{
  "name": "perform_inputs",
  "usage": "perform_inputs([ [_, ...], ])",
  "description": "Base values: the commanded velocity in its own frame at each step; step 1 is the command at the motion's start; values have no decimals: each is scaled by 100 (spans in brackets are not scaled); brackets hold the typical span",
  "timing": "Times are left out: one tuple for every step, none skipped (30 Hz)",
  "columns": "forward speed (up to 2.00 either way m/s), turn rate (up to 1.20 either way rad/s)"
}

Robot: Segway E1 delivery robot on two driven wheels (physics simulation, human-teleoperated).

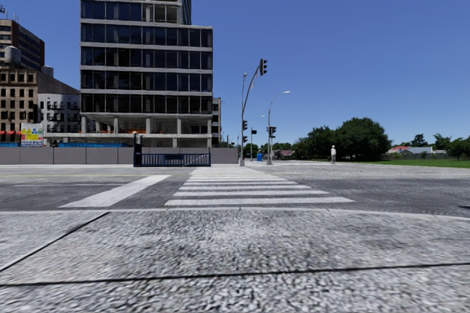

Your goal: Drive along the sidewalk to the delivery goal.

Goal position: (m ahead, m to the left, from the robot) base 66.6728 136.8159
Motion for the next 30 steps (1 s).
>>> perform_inputs([
  [200, 0],
  [200, -11],
  [200, -30],
  [200, -36],
  [200, -36],
  [200, -37],
  [200, -37],
  [200, -38],
  [200, -36],
  [200, -36],
  [200, -29],
  [200, -3],
  [200, 0],
  [200, 0],
  [200, 0],
  [200, 0],
  [200, 0],
  [200, 0],
  [200, 0],
  [200, 0],
  [200, 0],
  [200, 0],
  [200, 0],
  [200, 0],
  [200, 0],
  [200, 0],
  [200, 0],
  [200, 0],
  [200, 0],
  [200, 0],
])
